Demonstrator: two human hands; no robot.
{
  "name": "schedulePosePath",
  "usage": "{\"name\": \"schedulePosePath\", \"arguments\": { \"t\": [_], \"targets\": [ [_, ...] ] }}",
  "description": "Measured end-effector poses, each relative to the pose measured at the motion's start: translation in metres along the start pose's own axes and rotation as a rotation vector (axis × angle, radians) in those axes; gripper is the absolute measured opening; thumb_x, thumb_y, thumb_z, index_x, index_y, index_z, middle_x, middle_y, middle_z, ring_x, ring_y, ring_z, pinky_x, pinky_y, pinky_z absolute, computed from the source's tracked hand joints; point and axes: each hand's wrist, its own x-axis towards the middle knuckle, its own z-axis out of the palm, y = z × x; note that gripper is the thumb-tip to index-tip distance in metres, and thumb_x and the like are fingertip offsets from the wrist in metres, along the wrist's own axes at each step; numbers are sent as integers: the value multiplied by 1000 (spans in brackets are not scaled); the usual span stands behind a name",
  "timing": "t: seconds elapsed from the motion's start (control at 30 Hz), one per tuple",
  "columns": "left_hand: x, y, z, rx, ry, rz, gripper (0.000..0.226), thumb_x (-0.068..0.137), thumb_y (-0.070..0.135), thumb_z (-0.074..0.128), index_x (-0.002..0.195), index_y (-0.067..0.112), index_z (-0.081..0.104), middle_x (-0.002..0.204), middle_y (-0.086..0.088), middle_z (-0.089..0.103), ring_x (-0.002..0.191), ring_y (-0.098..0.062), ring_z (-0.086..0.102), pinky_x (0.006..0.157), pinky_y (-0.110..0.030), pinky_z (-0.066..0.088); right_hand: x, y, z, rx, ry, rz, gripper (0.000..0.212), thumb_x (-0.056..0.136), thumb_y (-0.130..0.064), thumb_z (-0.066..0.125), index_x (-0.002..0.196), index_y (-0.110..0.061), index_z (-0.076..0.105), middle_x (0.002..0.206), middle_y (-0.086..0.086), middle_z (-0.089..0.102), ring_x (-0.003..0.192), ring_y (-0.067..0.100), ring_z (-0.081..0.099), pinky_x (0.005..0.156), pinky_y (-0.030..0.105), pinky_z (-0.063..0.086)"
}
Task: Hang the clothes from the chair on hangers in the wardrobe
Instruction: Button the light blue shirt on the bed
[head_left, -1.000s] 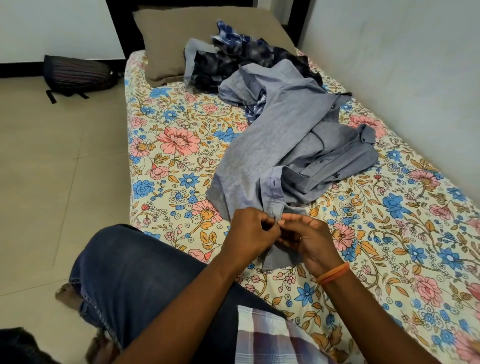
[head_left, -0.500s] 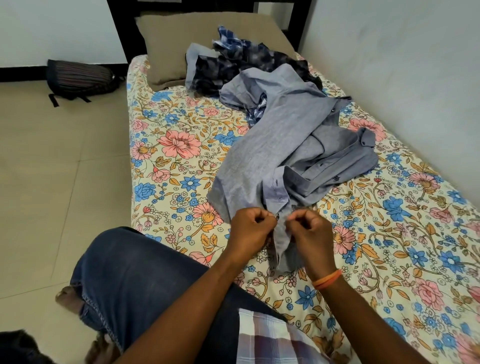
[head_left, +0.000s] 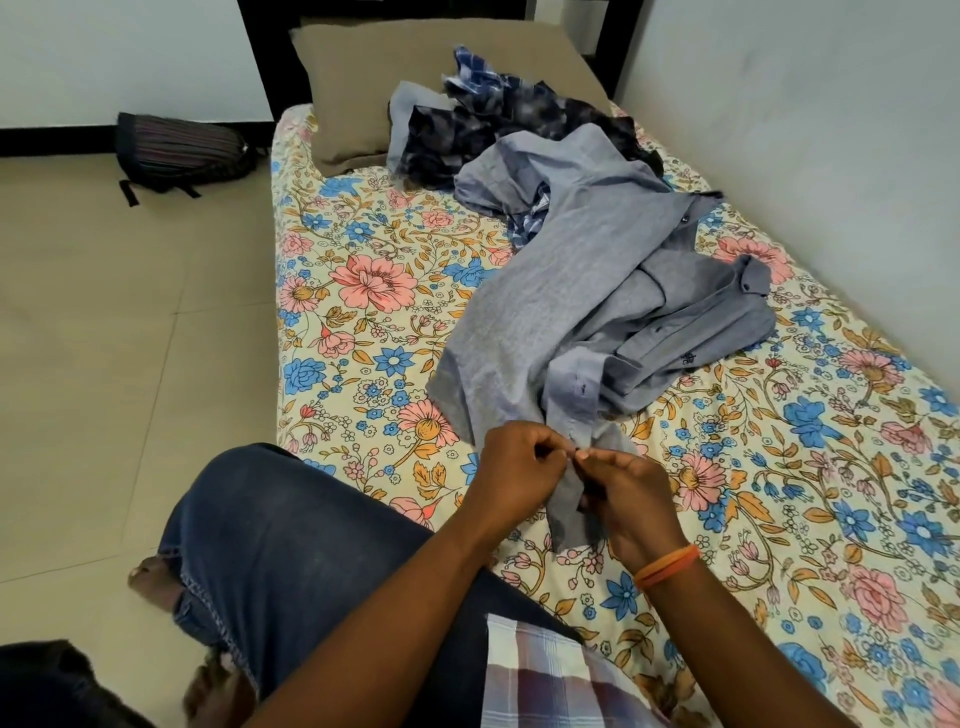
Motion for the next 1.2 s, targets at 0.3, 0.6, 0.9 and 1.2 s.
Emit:
{"name": "schedulePosePath", "arguments": {
  "t": [0.3,0.6,0.9,1.2],
  "targets": [
    [6,-15,-11,158,260,-45,16,89,9,62,85,16,76,80,6,71,68,-4,65,65,-19,53,-5,15,-9,-335,-135,-216,17,90,-22,71,80,-8,73,75,11,72,67,15,63,66,34,54],
    [20,-21,0,283,177,-12,27,86,6,57,61,13,64,60,2,63,55,-10,58,57,-35,47,2,13,-2,-255,15,-328,11,90,-14,70,82,-6,73,77,15,71,66,16,59,63,33,52],
    [16,-12,-6,227,64,-65,21,93,6,54,74,7,62,75,-5,64,68,-16,60,62,-28,44,10,20,34,-337,170,-514,16,86,-5,68,72,-9,67,66,-3,64,61,0,58,58,11,43],
    [12,-9,-10,73,31,-103,21,98,12,54,81,15,67,69,9,62,56,0,56,54,-12,42,6,26,35,-322,148,-588,16,88,-12,71,78,-24,68,78,-5,67,74,8,64,69,27,55]
  ]
}}
